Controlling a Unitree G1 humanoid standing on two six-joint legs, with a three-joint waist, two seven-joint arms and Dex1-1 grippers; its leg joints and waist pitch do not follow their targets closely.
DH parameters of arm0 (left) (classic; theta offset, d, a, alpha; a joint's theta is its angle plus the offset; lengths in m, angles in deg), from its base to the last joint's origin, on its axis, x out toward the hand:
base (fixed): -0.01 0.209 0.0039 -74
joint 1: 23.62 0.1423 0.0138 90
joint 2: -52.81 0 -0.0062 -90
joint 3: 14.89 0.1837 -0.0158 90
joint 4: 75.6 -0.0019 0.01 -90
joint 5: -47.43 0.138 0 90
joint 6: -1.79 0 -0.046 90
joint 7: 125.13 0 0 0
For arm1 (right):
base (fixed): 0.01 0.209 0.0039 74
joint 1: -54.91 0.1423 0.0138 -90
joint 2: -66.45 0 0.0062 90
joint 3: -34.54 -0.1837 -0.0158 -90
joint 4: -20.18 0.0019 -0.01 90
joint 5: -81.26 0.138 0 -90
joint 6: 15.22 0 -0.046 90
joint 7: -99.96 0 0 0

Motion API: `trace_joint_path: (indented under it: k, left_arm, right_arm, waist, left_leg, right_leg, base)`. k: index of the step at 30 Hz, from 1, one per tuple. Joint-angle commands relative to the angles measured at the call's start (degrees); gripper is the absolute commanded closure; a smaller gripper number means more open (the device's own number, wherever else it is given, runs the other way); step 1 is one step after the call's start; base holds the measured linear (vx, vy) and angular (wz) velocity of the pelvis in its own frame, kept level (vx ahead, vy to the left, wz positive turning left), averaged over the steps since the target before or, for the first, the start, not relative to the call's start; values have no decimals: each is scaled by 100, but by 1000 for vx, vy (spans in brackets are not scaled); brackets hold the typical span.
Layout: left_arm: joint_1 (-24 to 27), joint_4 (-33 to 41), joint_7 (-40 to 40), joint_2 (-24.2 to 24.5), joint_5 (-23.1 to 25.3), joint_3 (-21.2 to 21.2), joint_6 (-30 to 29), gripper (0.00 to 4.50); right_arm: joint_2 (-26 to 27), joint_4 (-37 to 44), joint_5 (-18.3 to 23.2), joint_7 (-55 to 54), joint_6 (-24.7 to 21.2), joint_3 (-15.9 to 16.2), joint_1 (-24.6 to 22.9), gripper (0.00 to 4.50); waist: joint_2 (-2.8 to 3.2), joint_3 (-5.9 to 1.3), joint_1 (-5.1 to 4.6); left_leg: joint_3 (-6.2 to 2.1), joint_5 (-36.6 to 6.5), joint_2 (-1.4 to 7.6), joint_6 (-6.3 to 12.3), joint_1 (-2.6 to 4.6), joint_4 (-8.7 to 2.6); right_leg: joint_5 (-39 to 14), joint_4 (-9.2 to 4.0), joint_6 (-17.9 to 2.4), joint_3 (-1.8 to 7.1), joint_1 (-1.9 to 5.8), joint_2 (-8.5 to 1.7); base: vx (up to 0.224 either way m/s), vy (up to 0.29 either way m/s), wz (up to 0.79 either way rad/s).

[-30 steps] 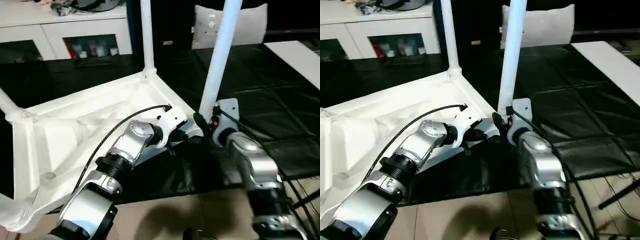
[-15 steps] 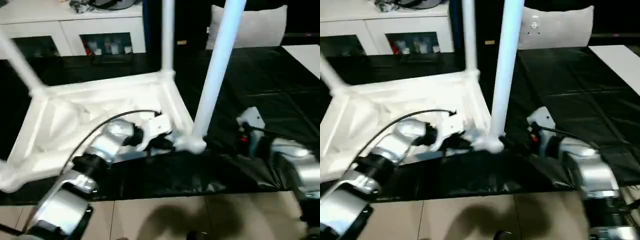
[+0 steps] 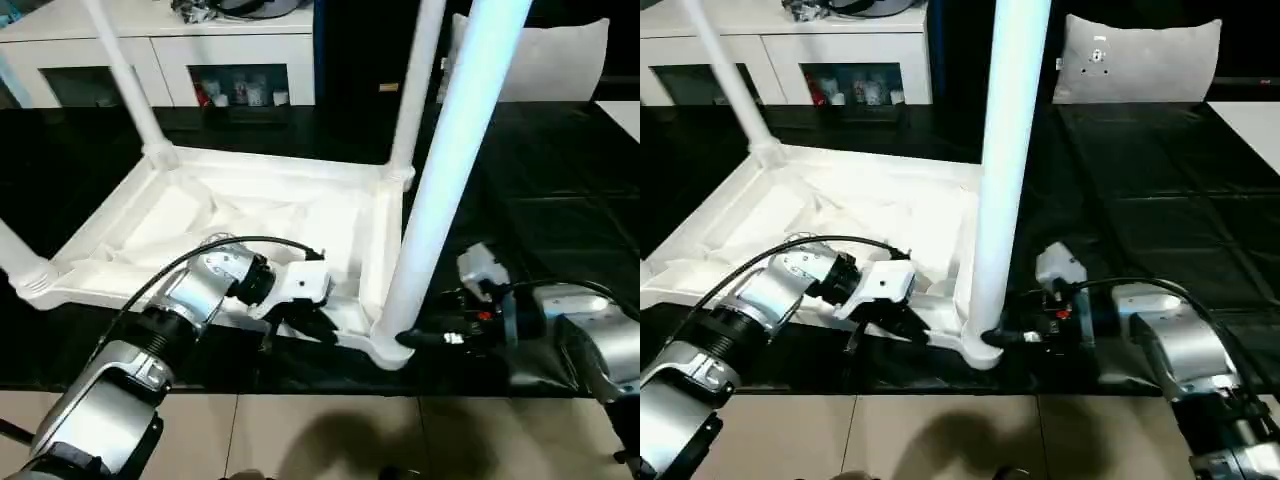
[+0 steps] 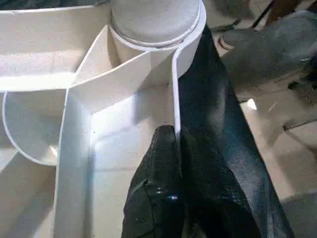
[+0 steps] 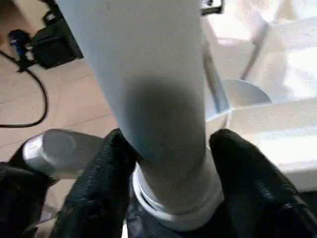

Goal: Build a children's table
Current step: Rotate leg to tighten

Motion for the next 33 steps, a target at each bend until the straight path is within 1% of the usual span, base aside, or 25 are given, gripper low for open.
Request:
trace_joint_path:
  k: [1,2,5,11,12,14,15,16,17,18,19,20,21,22,23,24,25,26,27,28,29,30,31,32,33]
  left_arm:
    - [-119,139,-258,-12,68,207,108,450]
    - [-128,120,-273,-15,68,205,130,450]
    - [-137,87,-296,-19,60,191,156,450]
    - [-126,47,-287,-23,7,127,102,450]
    - [-107,54,-197,-55,-40,59,-19,450]
    - [-71,91,98,-166,-128,-102,-357,450]
    - [-52,128,247,-218,-157,-169,-518,450]
    - [-31,192,430,-279,-172,-234,-679,450]
    - [-15,248,604,-347,-193,-298,-870,450]
    - [-7,285,841,-446,-197,-369,-1032,450]
    - [4,333,1155,-578,-201,-461,-1242,450]
    - [6,346,1245,-621,-202,-485,-1315,450]
    - [2,383,1587,-809,-179,-549,-1535,450]
    - [-2,394,1716,-891,-162,-563,-1611,450]
    - [-12,395,1812,-954,-148,-581,-1676,450]
    - [-55,359,2035,-1111,-125,-625,-1779,450]
    - [-149,247,2363,-1315,-88,-689,-1873,450]
    - [-187,206,2485,-1384,-70,-708,-1913,450]
    - [-250,141,2683,-1483,-29,-727,-1943,450]
    - [-339,23,2932,-1598,14,-762,-1977,450]
    - [-339,23,2932,-1598,14,-762,-1977,450]
    - [-388,-32,3109,-1676,48,-787,-2023,450]
    - [-514,-222,3525,-1835,142,-840,-1985,450]
    - [-580,-332,3738,-1911,190,-875,-1944,450]
    - [-599,-364,3796,-1930,202,-888,-1928,450]
  right_arm:
    - [-7,39,83,110,-43,83,87,221]
    - [10,16,79,122,-29,89,101,237]
    - [45,-11,106,150,-41,85,124,251]
    - [90,67,176,157,-118,96,65,256]
    - [127,137,231,67,-188,37,5,256]
    - [301,305,349,-420,-483,-173,-147,256]
    - [386,392,355,-640,-530,-239,-224,256]
    - [480,495,304,-888,-532,-276,-318,256]
    - [579,569,196,-1163,-524,-285,-394,257]
    - [746,604,75,-1549,-570,-321,-444,257]
    - [970,645,-86,-2067,-646,-373,-504,257]
    - [1039,650,-118,-2202,-663,-392,-515,257]
    - [1386,618,-198,-2792,-761,-520,-511,257]
    - [1547,590,-211,-3040,-808,-589,-493,257]
    - [1643,596,-216,-3174,-835,-619,-485,257]
    - [1862,581,-316,-3542,-870,-656,-437,258]
    - [2139,504,-457,-4065,-971,-709,-334,259]
    - [2241,475,-485,-4255,-1031,-737,-296,259]
    - [2398,425,-574,-4592,-1071,-764,-230,259]
    - [2576,332,-660,-4949,-1113,-819,-144,259]
    - [2576,332,-660,-4949,-1113,-819,-144,259]
    - [2704,285,-733,-5204,-1148,-861,-93,259]
    - [2964,39,-1035,-5922,-1077,-967,86,260]
    - [3117,-94,-1126,-6278,-1046,-1071,182,260]
    - [3151,-129,-1156,-6374,-1035,-1096,207,261]
  waist:
    - [-124,-394,-22]
    - [-128,-392,-24]
    - [-125,-391,-32]
    - [-130,-388,-34]
    - [-123,-390,-34]
    - [-127,-382,-31]
    - [-125,-370,-39]
    - [-133,-366,-45]
    - [-128,-342,-72]
    - [-140,-325,-95]
    - [-129,-307,-124]
    - [-122,-293,-172]
    - [-137,-287,-218]
    - [-128,-271,-302]
    - [-92,-289,-387]
    - [-92,-284,-473]
    - [-51,-282,-509]
    - [-75,-284,-614]
    - [-57,-292,-638]
    - [-50,-306,-712]
    - [-15,-319,-775]
    - [-10,-335,-808]
    - [0,-337,-830]
    - [-3,-347,-876]
    - [-18,-344,-885]
  left_leg:
    - [74,-1065,101,588,2,-407]
    - [74,-1072,100,571,0,-409]
    - [68,-1047,98,557,-8,-411]
    - [71,-1005,94,577,-13,-409]
    - [68,-999,95,578,-15,-410]
    - [71,-994,90,564,-14,-410]
    - [74,-1001,87,551,-22,-419]
    - [71,-1074,77,498,0,-418]
    - [68,-1173,53,430,-9,-425]
    - [73,-1313,24,378,30,-416]
    - [71,-1334,21,329,9,-423]
    - [59,-1482,-9,252,37,-412]
    - [56,-1556,-25,224,38,-404]
    - [30,-1658,-40,200,1,-399]
    - [3,-1797,-27,210,37,-402]
    - [-21,-1859,-25,236,-4,-411]
    - [-28,-1918,-19,233,18,-417]
    - [-54,-1995,-25,232,-22,-420]
    - [-62,-2019,-31,242,-24,-422]
    - [-64,-2049,-30,280,6,-418]
    - [-90,-2024,1,307,1,-438]
    - [-100,-1971,22,354,-24,-454]
    - [-88,-1918,16,365,-33,-450]
    - [-91,-1831,4,343,-62,-452]
    - [-86,-1829,-4,347,-70,-452]
  right_leg:
    - [-2365,-356,-910,272,393,-208]
    - [-2409,-364,-880,272,391,-209]
    - [-2426,-366,-836,265,392,-206]
    - [-2439,-369,-828,260,390,-199]
    - [-2425,-364,-829,260,393,-199]
    - [-2475,-375,-822,259,394,-204]
    - [-2518,-392,-787,261,397,-194]
    - [-2663,-410,-738,247,380,-197]
    - [-2906,-443,-627,226,381,-191]
    - [-3215,-503,-504,199,348,-186]
    - [-3296,-507,-451,197,353,-179]
    - [-3577,-575,-324,139,324,-170]
    - [-3681,-595,-246,111,325,-159]
    - [-3825,-625,-111,60,348,-154]
    - [-3833,-694,-49,1,356,-175]
    - [-3761,-706,-9,-26,385,-170]
    - [-3721,-720,-32,-38,370,-169]
    - [-3670,-726,-20,-79,404,-163]
    - [-3657,-736,-5,-94,423,-164]
    - [-3569,-760,-42,-97,395,-176]
    - [-3321,-721,-176,-78,407,-198]
    - [-3053,-687,-283,-56,432,-206]
    - [-2961,-679,-343,-39,414,-207]
    - [-2859,-645,-430,-39,429,-204]
    - [-2894,-649,-428,-43,433,-209]
  base:
    - [0,0,0]
    - [0,0,0]
    - [0,0,0]
    - [0,0,0]
    - [0,0,0]
    - [0,0,0]
    - [0,0,0]
    - [0,0,0]
    - [0,0,0]
    - [0,0,0]
    - [0,0,0]
    - [0,0,0]
    - [0,0,0]
    - [0,0,0]
    - [0,0,0]
    - [0,0,0]
    - [0,0,0]
    - [0,0,0]
    - [0,0,0]
    - [0,0,0]
    - [0,0,0]
    - [0,0,0]
    - [0,0,0]
    - [0,0,0]
    - [0,0,0]
